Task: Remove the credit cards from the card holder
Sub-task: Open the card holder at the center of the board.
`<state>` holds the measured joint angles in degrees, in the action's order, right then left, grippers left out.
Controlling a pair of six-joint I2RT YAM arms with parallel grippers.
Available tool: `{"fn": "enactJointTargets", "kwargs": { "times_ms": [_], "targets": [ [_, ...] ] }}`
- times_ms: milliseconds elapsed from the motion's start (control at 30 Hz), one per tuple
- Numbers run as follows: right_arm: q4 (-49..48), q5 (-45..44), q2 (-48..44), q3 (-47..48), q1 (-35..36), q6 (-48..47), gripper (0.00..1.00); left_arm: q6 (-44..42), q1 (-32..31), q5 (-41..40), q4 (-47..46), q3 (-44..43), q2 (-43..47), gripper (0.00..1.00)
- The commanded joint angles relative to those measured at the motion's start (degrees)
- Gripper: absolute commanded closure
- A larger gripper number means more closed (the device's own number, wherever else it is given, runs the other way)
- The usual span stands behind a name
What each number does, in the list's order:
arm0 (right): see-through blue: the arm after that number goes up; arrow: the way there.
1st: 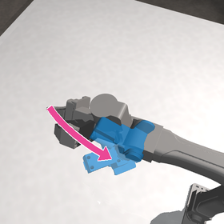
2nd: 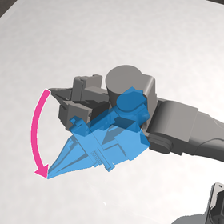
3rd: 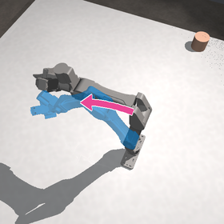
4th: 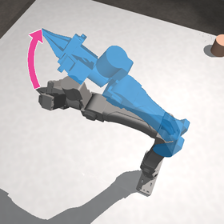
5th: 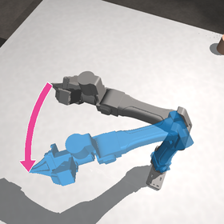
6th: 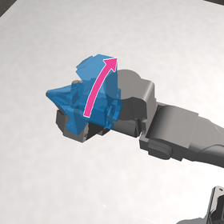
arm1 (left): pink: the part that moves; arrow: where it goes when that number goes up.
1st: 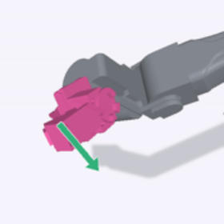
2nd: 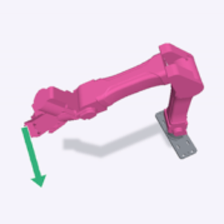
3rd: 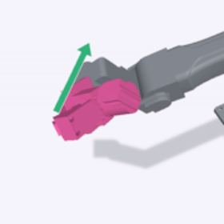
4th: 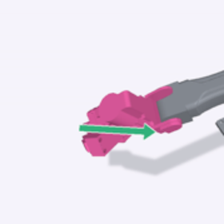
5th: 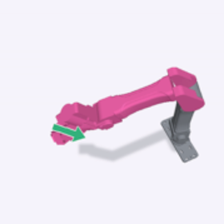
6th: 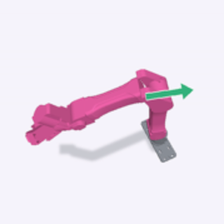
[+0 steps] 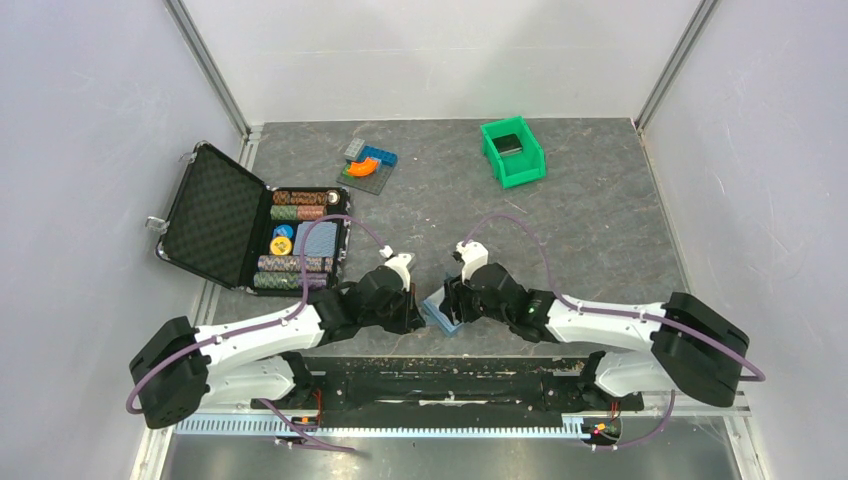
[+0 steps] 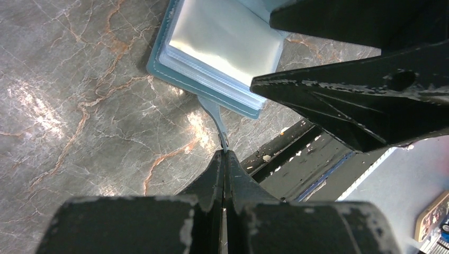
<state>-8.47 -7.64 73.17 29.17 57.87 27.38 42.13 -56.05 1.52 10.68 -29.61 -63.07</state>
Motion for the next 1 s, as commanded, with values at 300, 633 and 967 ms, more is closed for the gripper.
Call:
{"fn": "enactJointTargets", "kwargs": {
  "times_ms": [300,633,967],
  "targets": [
    [-2.3,3.4,7.1,2.3,-2.1,-8.8,0.24,0.9,0.1,-3.5,1.3,1.3,2.1,0.98],
    [-1.0,-1.6,9.1,2.1,-2.0,-8.7,0.27,1.3,0.0,-4.4,2.0,2.3,3.3,0.98],
    [-0.8,-5.5,3.9,-0.1,-2.0,-5.6,0.44,1.1,0.0,-4.8,2.2,2.2,2.5,0.98]
  ]
}}
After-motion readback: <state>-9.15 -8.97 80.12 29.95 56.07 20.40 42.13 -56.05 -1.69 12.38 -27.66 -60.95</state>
